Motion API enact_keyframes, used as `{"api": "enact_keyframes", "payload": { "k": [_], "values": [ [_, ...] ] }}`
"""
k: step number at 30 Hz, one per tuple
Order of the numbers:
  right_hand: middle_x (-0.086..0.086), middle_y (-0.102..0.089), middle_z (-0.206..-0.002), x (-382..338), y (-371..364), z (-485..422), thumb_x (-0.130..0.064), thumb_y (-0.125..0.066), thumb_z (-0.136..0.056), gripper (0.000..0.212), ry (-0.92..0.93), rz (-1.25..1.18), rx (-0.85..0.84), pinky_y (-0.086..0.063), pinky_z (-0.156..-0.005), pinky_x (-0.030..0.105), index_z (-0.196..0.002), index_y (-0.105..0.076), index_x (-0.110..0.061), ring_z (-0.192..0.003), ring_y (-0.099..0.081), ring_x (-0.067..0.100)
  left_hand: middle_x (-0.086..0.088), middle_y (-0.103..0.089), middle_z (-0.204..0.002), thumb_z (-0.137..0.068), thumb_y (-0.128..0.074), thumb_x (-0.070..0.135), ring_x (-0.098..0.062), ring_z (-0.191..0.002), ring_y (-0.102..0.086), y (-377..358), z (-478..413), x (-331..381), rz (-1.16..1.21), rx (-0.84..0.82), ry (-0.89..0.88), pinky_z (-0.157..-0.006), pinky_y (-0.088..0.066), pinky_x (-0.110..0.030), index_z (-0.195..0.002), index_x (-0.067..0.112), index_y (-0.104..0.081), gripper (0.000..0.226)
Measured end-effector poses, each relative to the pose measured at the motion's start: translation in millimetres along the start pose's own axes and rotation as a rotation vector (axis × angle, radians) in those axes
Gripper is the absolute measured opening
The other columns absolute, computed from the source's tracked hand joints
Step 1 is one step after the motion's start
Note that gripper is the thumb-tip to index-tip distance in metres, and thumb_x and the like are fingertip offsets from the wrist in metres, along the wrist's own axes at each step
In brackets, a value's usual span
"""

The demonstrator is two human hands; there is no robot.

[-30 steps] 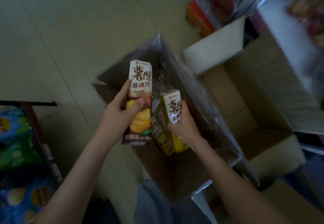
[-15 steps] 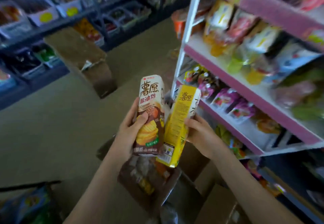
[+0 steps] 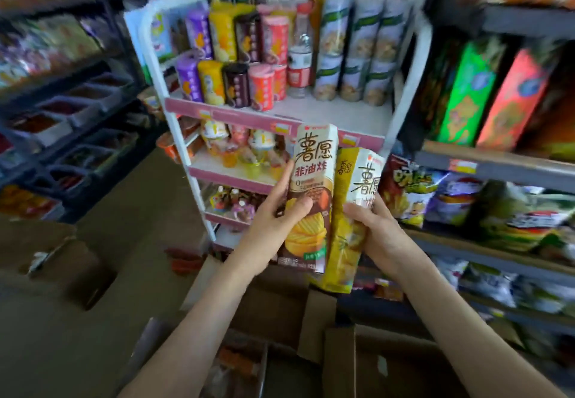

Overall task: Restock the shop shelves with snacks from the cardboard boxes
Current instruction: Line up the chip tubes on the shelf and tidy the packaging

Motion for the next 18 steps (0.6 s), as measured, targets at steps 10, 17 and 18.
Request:
{"api": "enact_keyframes", "payload": {
  "k": [10, 17, 18],
  "values": [
    [-0.001, -0.073, -0.106, -90.4, 198.1, 106.0, -0.015, -0.072, -0.079, 0.046, 0.154, 0.091, 0.217, -0.059, -0.071, 0.042, -0.117, -0.052, -0.030, -0.092, -0.071, 0.022, 0.041, -0.044, -0.127, -0.083, -0.060, 0.039, 0.015, -0.119, -0.046, -233.5, -0.2, 16.4, -0.073, -0.170, -0.090, -0.093, -0.044, -0.013, -0.141, 0.053, -0.022, 0.071],
    [0.001, -0.069, -0.115, -134.8, 325.7, 150.7, -0.008, -0.071, -0.084, 0.064, 0.261, 0.106, 0.293, -0.054, -0.088, 0.052, -0.135, -0.039, -0.029, -0.105, -0.067, 0.025, 0.053, -0.043, -0.119, -0.079, -0.063, 0.047, 0.005, -0.129, -0.042, -375.7, -10.5, 21.1, -0.174, -0.200, -0.105, -0.109, -0.040, -0.042, -0.128, 0.072, -0.018, 0.071],
    [0.001, -0.069, -0.114, -143.7, 335.7, 152.0, -0.008, -0.071, -0.084, 0.063, 0.270, 0.110, 0.291, -0.054, -0.088, 0.052, -0.135, -0.039, -0.029, -0.105, -0.067, 0.025, 0.053, -0.043, -0.120, -0.079, -0.063, 0.048, 0.006, -0.129, -0.042, -387.3, -15.1, 26.0, -0.178, -0.201, -0.112, -0.109, -0.040, -0.041, -0.129, 0.072, -0.018, 0.071]
  ]
}}
Point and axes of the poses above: each hand's wrist, its own z-axis away from the middle knuckle, its own y-axis out of the back of the hand, x = y × z, the point moved 6 cm from there along -z, towards the middle knuckle
